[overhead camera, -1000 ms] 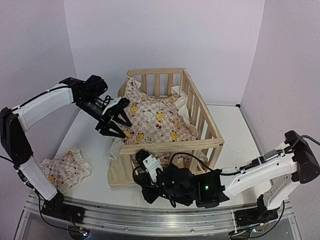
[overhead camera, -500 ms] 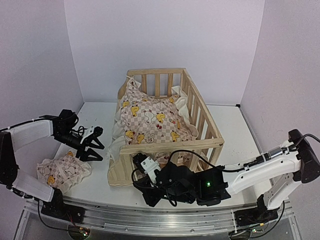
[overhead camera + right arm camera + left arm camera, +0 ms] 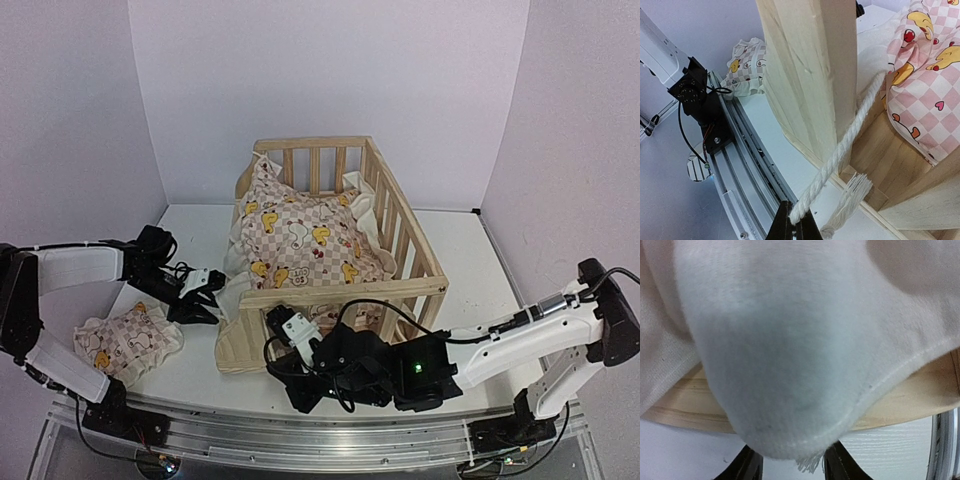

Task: Set up the pet bed

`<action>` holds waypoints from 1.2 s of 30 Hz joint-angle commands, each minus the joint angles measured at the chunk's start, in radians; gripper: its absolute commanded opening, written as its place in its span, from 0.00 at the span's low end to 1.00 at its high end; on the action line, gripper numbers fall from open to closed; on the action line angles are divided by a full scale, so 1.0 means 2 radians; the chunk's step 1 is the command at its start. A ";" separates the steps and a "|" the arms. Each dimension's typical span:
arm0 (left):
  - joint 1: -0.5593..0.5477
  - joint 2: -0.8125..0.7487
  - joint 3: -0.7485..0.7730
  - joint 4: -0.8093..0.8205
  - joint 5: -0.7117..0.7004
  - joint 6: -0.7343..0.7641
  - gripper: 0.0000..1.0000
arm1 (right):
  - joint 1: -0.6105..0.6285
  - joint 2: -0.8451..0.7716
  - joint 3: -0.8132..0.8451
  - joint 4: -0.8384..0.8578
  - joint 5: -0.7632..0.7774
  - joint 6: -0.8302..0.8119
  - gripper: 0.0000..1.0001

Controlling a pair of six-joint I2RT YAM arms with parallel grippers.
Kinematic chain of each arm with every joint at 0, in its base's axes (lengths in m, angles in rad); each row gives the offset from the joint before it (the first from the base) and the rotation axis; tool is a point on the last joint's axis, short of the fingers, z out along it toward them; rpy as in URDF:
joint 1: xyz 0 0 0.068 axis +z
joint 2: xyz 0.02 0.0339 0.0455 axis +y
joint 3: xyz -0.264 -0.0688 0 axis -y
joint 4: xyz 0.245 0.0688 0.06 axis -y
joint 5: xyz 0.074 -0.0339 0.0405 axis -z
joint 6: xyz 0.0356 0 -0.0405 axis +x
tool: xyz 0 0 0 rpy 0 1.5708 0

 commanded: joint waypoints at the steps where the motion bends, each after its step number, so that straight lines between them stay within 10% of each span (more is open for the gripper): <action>1: -0.007 0.004 0.022 -0.024 0.020 0.008 0.06 | -0.001 -0.029 0.015 -0.002 -0.003 0.004 0.00; 15: 0.003 -0.041 0.322 -0.439 0.137 0.138 0.00 | -0.001 -0.077 0.092 -0.149 -0.098 -0.015 0.00; 23: -0.024 -0.069 0.382 -0.441 0.172 0.105 0.00 | -0.027 -0.086 0.135 -0.163 -0.147 -0.009 0.00; 28: -0.023 -0.067 0.413 -0.296 0.235 -0.097 0.00 | -0.040 -0.077 0.169 -0.162 -0.179 -0.019 0.00; 36: -0.103 -0.076 0.369 -0.252 0.234 -0.102 0.00 | -0.088 -0.025 0.253 -0.152 -0.260 -0.005 0.00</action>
